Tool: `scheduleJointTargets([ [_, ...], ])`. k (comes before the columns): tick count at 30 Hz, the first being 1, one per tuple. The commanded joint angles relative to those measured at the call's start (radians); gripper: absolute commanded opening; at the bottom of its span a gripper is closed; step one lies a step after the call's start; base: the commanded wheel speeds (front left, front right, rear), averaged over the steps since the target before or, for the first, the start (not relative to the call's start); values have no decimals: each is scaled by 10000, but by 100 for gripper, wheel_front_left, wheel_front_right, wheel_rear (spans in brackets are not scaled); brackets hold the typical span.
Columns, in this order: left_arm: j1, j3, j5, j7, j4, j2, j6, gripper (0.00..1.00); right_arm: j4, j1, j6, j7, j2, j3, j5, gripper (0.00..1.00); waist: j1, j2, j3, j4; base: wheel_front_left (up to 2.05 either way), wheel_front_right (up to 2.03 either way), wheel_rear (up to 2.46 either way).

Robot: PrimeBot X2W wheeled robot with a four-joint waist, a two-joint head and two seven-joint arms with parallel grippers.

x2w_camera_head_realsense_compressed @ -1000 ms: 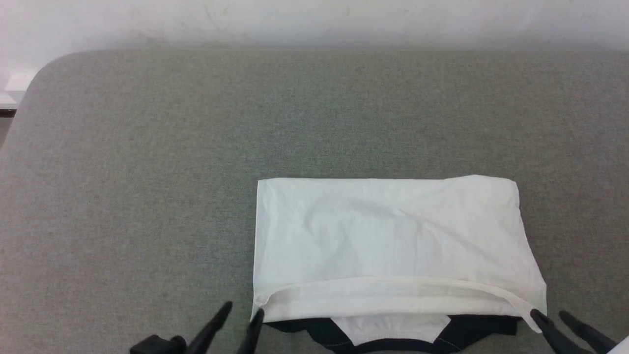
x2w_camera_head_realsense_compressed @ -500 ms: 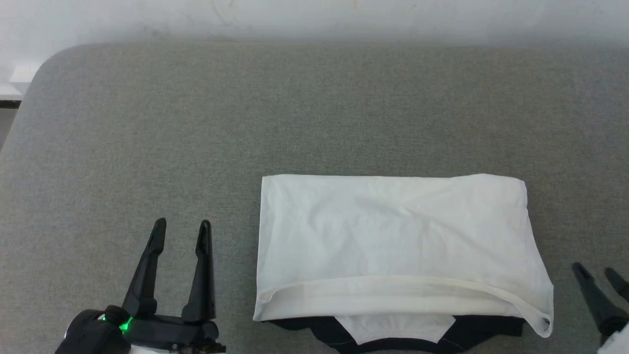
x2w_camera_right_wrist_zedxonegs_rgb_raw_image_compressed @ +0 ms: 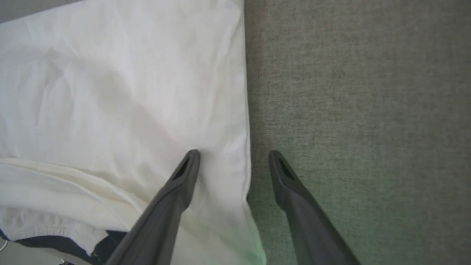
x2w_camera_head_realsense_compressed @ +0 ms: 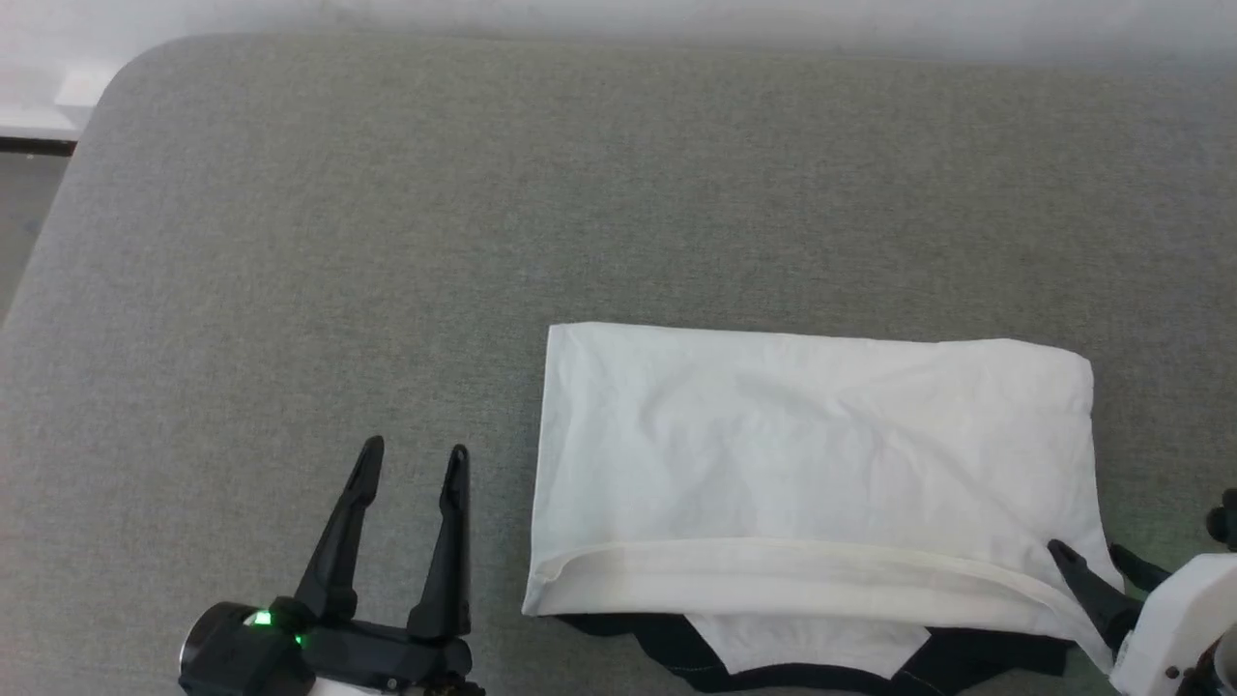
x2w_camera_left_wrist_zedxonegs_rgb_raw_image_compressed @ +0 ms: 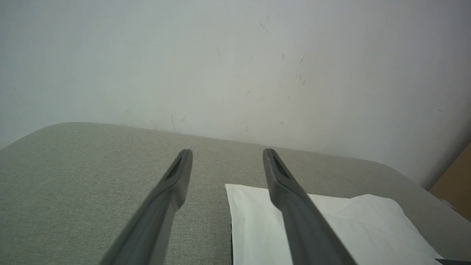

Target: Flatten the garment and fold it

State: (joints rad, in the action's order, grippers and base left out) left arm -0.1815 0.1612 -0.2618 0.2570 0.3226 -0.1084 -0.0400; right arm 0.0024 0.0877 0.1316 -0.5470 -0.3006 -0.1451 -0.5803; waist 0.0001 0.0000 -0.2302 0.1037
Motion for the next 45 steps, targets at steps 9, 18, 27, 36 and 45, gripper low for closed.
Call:
scheduleJointTargets([
  [9, 237, -1, 105, 47, -385, 194, -390, 100, 815, -568, -9, -855, -348, 992, -589, 0, -1, 0, -153, 321, 0, 0, 0],
  [18, 164, -166, 36, 47, -597, 263, -532, 100, 1247, -1098, -9, -260, -269, 451, -92, 0, -1, 0, 7, 292, 0, 0, 0],
  [27, 174, -210, 6, 47, -702, 331, -616, 100, 1634, -1514, -9, -110, -679, -1580, 556, 0, -1, 0, 78, -129, 0, 0, 0],
  [36, 217, -210, 54, 47, -890, 301, -674, 100, 1815, -1527, -9, -90, -864, -2543, 930, 0, -1, 0, 249, -264, 0, 0, 0],
  [45, 117, -158, -43, 47, -1050, 334, -698, 100, -476, -1020, -9, -1091, -342, -675, -115, 0, -1, 0, 455, -308, 0, 0, 0],
])
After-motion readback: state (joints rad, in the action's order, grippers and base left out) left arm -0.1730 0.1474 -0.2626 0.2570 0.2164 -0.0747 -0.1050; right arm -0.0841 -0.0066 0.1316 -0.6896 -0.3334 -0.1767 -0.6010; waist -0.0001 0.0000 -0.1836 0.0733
